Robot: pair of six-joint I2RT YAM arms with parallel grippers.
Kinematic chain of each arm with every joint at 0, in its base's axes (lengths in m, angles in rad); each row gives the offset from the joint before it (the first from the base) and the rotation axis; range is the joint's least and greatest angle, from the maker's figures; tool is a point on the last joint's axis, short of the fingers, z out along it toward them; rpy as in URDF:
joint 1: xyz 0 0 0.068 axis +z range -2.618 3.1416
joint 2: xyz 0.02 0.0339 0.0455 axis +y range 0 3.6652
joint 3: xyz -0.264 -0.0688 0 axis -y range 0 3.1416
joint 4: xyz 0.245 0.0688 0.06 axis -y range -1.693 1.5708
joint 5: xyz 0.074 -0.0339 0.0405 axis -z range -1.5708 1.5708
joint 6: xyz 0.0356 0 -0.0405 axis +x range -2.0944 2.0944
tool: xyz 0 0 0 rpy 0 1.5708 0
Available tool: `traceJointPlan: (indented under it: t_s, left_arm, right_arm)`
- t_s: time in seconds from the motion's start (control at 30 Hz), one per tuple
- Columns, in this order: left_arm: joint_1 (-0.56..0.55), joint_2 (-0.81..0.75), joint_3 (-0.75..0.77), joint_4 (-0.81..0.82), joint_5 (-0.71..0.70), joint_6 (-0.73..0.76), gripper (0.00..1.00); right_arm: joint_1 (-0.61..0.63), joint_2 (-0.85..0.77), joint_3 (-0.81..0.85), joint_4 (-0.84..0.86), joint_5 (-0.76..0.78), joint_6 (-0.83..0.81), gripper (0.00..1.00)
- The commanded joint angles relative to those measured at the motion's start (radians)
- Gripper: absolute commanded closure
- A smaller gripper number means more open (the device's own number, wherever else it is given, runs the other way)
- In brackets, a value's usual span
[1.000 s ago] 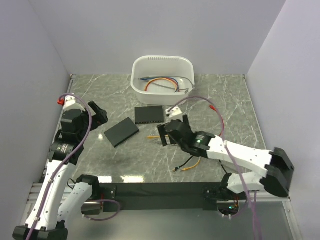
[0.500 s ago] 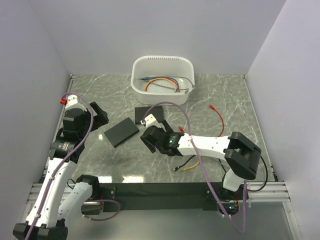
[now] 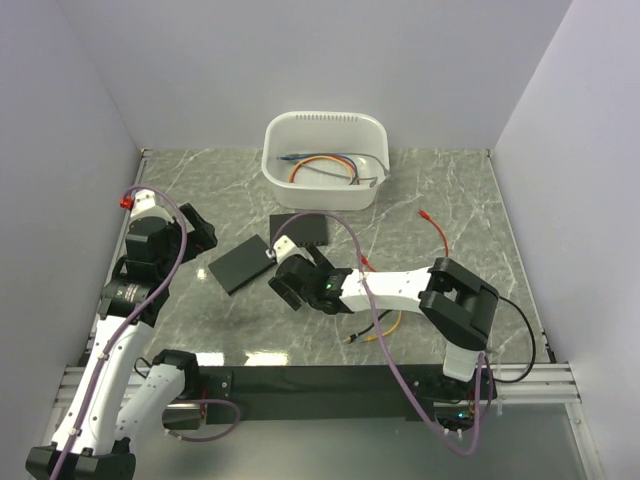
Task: Insert the plug into the switch port
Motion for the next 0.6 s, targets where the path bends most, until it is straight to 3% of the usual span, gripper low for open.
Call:
traceJointPlan:
  t_s: [0.0,0.27,0.47,0.57]
  left_arm:
    - [0.000,-0.017,0.007,0.003,0.005,0.026,0.02]
    - [0.000,-0.020,0.004,0.003,0.010,0.027,0.02]
    - [0.000,-0.017,0.005,0.003,0.008,0.026,0.02]
    - [0.000,-0.017,0.004,0.003,0.008,0.027,0.02]
  right_arm:
    - [-0.019,0.016,0.064,0.082,-0.006,-0.019,0.00]
    - [-0.074,0.089,0.084,0.148,-0.055,-0.014,0.12]
    - [-0.086,0.089,0.058,0.163,-0.076,-0.008,0.14]
    - [-0.088,0.083,0.044,0.169,-0.078,-0.002,0.21]
